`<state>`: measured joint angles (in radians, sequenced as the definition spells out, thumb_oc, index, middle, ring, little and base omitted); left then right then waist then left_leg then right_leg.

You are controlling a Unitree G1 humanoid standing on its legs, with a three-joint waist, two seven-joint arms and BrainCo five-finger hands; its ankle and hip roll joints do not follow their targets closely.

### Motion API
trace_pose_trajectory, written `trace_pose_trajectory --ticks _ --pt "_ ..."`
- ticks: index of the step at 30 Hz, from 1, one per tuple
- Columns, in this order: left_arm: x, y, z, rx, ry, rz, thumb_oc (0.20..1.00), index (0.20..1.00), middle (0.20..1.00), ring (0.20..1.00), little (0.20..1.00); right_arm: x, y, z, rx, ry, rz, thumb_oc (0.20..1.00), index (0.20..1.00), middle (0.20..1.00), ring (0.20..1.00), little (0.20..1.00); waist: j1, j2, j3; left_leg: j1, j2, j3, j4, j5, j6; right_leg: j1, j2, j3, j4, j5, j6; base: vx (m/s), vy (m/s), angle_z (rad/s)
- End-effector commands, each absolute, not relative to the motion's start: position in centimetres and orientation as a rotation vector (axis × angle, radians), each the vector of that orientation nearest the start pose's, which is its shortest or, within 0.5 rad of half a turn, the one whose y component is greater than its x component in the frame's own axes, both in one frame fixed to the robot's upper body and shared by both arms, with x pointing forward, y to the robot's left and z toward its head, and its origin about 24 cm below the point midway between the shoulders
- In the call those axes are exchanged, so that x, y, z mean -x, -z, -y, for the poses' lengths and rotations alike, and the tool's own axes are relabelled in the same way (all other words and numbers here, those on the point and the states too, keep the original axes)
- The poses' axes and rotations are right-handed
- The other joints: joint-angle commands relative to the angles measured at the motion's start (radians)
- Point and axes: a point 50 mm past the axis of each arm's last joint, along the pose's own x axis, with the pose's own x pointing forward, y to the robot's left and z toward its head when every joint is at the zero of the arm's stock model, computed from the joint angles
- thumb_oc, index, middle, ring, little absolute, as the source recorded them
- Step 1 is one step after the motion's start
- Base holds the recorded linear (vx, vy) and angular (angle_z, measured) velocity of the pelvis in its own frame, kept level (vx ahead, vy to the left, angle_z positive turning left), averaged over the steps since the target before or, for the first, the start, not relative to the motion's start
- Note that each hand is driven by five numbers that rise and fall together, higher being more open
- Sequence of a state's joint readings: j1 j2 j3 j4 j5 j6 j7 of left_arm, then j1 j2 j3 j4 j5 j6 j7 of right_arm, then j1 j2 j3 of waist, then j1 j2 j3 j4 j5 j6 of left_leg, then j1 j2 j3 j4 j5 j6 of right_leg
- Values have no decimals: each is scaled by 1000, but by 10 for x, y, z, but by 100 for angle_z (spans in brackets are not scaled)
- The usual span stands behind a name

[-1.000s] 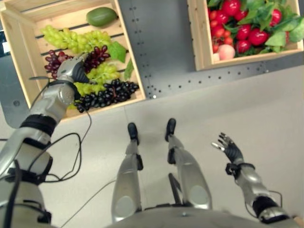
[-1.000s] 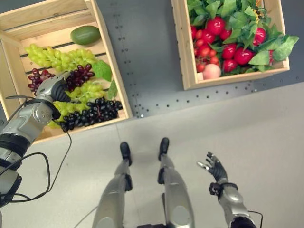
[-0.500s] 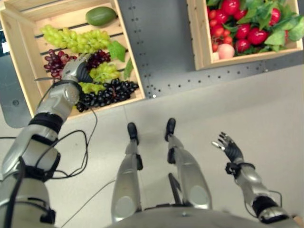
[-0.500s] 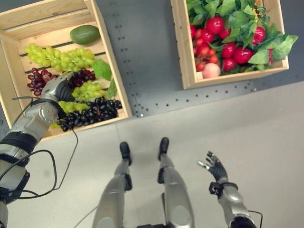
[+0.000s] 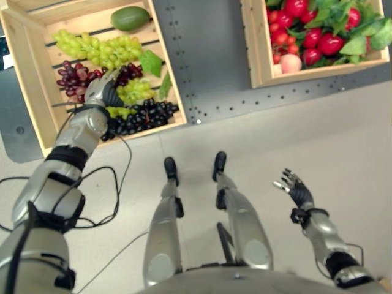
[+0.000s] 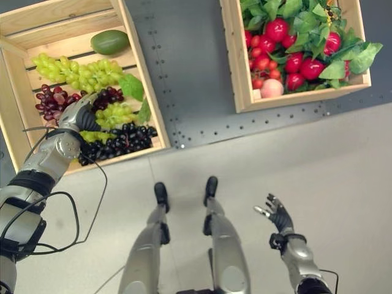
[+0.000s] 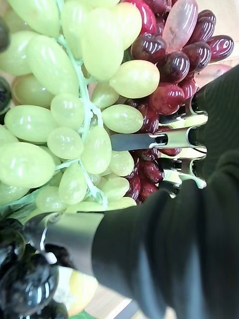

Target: Pick up the fruits from the basket on one side to the basket on the other side

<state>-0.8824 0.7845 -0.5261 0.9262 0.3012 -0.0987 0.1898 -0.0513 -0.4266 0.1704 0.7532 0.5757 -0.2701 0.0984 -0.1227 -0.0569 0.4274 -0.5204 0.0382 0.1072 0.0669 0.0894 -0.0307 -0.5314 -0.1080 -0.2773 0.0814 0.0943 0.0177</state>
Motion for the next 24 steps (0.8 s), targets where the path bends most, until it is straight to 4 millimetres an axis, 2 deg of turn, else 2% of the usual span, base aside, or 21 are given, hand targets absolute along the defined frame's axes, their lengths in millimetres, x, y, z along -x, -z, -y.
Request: trace_pose_trajectory --ticks 1,12,13,14,15,24 --pt "-360 -88 -291 -1325 -21 -237 1000 1000 1000 1000 1000 -220 47 273 -37 119 -344 1000 1000 1000 1000 1000 2 -34 12 -26 -37 -11 139 -172 53 -39 5 -15 88 -58 96 0 0 0" --pt "-361 -86 -291 -1335 -20 -260 1000 1000 1000 1000 1000 -223 44 272 -31 102 -335 1000 1000 1000 1000 1000 -2 -40 9 -36 -37 -10 143 -172 52 -46 5 -13 88 -54 97 0 0 0" --pt "-361 -87 -292 -1332 -28 -265 526 526 526 526 526 -224 44 272 -28 96 -333 1000 1000 1000 1000 1000 -3 -41 9 -39 -36 -11 146 -172 52 -49 5 -14 91 -54 97 0 0 0" --pt "-361 -88 -292 -1332 -28 -265 451 451 451 451 451 -224 44 272 -28 96 -333 1000 1000 1000 1000 1000 -3 -41 9 -39 -36 -11 146 -172 52 -49 5 -14 91 -54 97 -8 0 -4" --pt "-362 -89 -293 -1332 -31 -264 200 200 200 200 200 -223 44 271 -28 95 -335 1000 1000 1000 1000 1000 -4 -42 9 -40 -36 -11 147 -172 53 -50 5 -14 92 -54 97 0 0 0" --pt "-363 -88 -293 -1335 -29 -275 200 200 200 200 200 -224 42 272 -23 91 -328 1000 1000 1000 1000 1000 -5 -43 6 -39 -36 -14 144 -171 52 -49 7 -15 87 -52 96 0 0 0"
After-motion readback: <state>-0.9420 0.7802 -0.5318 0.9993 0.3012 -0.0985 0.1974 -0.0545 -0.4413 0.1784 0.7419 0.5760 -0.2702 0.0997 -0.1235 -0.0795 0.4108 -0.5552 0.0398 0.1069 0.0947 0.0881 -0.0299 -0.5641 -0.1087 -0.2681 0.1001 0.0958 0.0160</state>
